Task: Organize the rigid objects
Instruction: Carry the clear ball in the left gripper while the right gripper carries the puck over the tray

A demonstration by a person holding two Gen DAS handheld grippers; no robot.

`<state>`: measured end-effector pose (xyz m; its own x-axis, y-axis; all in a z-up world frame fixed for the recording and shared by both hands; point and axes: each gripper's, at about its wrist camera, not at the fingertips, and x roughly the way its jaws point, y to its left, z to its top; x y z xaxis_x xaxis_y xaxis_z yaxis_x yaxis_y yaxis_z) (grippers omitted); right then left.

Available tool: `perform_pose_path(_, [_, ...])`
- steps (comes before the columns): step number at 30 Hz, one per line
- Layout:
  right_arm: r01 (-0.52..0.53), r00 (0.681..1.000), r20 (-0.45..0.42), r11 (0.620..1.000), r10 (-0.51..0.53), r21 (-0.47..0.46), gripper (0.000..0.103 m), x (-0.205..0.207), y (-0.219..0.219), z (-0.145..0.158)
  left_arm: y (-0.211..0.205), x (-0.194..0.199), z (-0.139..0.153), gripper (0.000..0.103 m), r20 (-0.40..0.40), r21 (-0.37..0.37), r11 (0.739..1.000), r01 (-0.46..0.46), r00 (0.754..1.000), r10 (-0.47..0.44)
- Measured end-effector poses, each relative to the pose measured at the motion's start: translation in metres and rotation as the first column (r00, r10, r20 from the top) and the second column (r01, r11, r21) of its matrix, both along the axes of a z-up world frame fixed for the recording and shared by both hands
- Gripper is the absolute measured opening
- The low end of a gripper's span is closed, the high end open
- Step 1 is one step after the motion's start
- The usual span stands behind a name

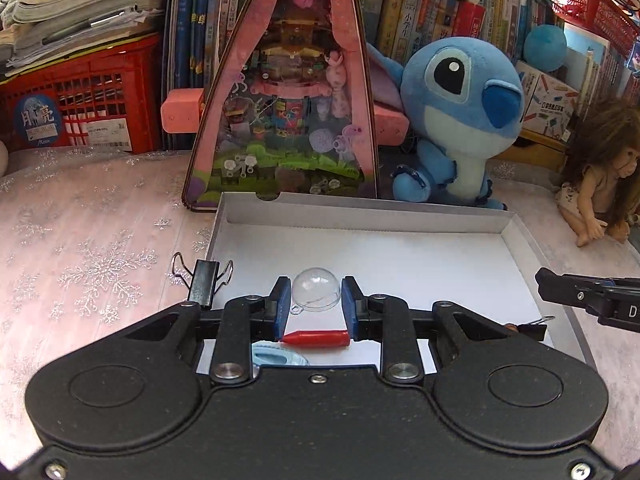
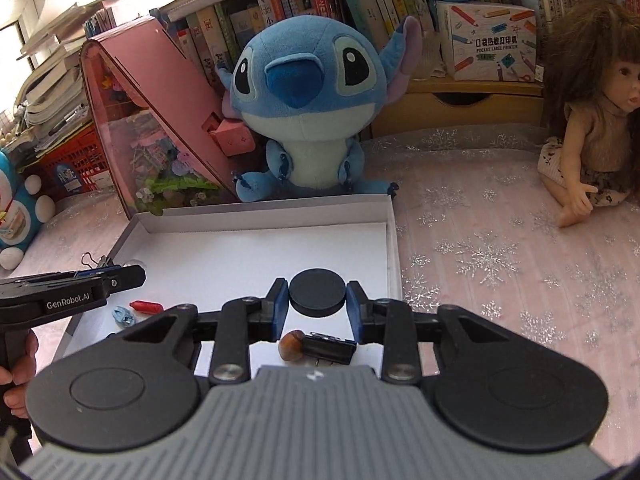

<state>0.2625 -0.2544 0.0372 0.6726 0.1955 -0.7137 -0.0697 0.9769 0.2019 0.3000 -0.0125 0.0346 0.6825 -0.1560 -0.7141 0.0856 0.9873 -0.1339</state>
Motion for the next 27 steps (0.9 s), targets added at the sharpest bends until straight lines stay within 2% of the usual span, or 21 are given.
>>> perform_pose_path(4, [0.000, 1.000, -0.017, 1.000, 0.001, 0.010, 0.036, 0.010, 0.002, -0.012, -0.003, 0.013, -0.010, 0.025, -0.004, 0.026, 1.000, -0.006, 1.000, 0.006])
perform_pose_path(8, [-0.023, 1.000, 0.016, 0.998, 0.022, 0.055, 0.037, 0.011, 0.001, -0.021, -0.008, 0.018, -0.015, 0.026, 0.022, 0.047, 0.999, -0.002, 1.000, 0.001])
perform_pose_path(12, [-0.011, 1.000, 0.008, 1.000, 0.011, -0.007, 0.037, 0.014, 0.006, -0.028, -0.012, 0.020, -0.023, 0.026, 0.011, 0.058, 0.998, 0.007, 1.000, -0.008])
perform_pose_path(21, [-0.025, 1.000, -0.008, 0.999, 0.024, -0.031, 0.037, 0.017, 0.010, -0.041, -0.015, 0.021, -0.030, 0.026, -0.002, 0.081, 0.997, -0.003, 1.000, 0.004])
perform_pose_path(22, [-0.024, 1.000, -0.007, 0.999, 0.024, -0.030, 0.040, 0.017, 0.010, -0.042, -0.015, 0.021, -0.030, 0.027, -0.001, 0.085, 0.996, -0.008, 1.000, 0.008])
perform_pose_path(24, [-0.022, 1.000, 0.003, 0.999, 0.022, -0.034, 0.045, 0.015, 0.010, -0.042, -0.015, 0.021, -0.030, 0.036, -0.001, 0.088, 0.996, -0.013, 1.000, 0.013])
perform_pose_path(25, [-0.022, 1.000, 0.009, 0.999, 0.023, -0.034, 0.056, 0.014, 0.010, -0.042, -0.015, 0.020, -0.029, 0.042, 0.002, 0.087, 0.996, -0.013, 1.000, 0.013])
perform_pose_path(27, [-0.030, 0.999, 0.028, 0.999, 0.031, -0.017, 0.059, 0.010, 0.009, -0.039, -0.015, 0.017, -0.028, 0.043, 0.006, 0.085, 0.996, -0.006, 1.000, 0.006])
